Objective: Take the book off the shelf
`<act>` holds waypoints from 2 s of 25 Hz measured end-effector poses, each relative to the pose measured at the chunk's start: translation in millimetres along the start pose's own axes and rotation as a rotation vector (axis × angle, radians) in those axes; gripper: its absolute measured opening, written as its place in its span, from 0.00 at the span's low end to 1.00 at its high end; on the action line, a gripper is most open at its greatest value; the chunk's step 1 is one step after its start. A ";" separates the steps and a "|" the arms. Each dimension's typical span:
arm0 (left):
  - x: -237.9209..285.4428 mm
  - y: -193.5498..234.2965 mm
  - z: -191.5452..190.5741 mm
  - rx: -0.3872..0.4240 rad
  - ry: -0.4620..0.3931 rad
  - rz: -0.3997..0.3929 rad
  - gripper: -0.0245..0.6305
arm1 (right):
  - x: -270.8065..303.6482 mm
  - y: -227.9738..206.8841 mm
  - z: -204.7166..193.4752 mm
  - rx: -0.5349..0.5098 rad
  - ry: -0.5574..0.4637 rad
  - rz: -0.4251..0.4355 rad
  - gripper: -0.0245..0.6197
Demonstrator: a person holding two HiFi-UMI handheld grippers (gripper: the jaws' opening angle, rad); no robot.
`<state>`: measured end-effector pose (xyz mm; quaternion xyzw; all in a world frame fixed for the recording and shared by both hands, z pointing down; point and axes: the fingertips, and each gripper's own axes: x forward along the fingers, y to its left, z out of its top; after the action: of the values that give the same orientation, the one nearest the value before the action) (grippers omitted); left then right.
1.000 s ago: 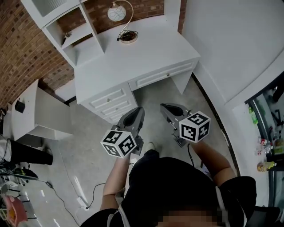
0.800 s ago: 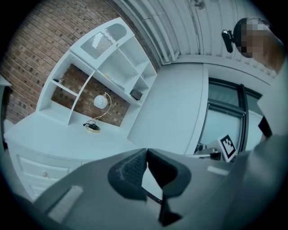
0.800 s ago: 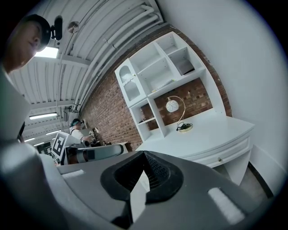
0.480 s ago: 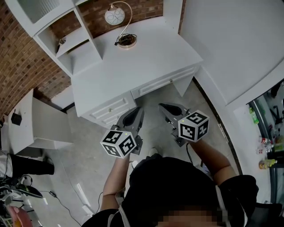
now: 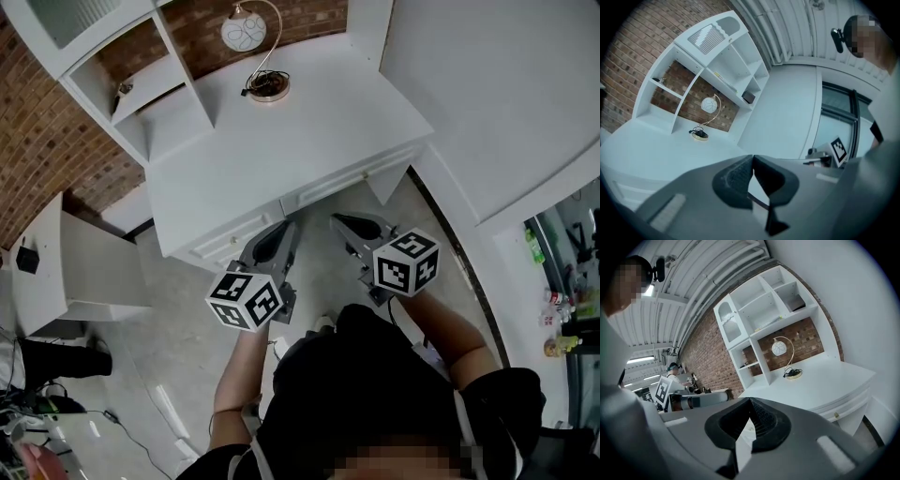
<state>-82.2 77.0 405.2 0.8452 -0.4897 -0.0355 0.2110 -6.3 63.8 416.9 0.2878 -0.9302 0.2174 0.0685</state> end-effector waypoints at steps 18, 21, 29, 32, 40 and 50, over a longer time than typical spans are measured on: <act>91.6 23.9 73.9 0.092 -0.065 0.038 0.05 | 56.0 -63.3 90.4 -0.062 -0.064 0.115 0.03; 115.8 28.9 86.0 0.097 -0.076 0.043 0.05 | 63.1 -83.3 103.1 -0.073 -0.057 0.128 0.03; 167.1 48.8 110.2 0.077 -0.084 0.087 0.05 | 83.4 -132.0 134.3 -0.077 -0.043 0.161 0.03; 180.9 53.8 119.1 0.102 -0.083 0.107 0.05 | 91.2 -144.2 148.0 -0.084 -0.053 0.180 0.03; 206.2 65.1 155.0 0.166 -0.133 0.180 0.05 | 106.2 -167.5 181.7 -0.125 -0.068 0.245 0.03; 214.2 83.8 199.0 0.224 -0.161 0.190 0.05 | 135.4 -168.3 221.7 -0.156 -0.089 0.283 0.04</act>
<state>-92.4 -203.7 288.7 0.8077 -0.5838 -0.0280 0.0779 -23.4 -227.6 313.8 0.1571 -0.9776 0.1392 0.0178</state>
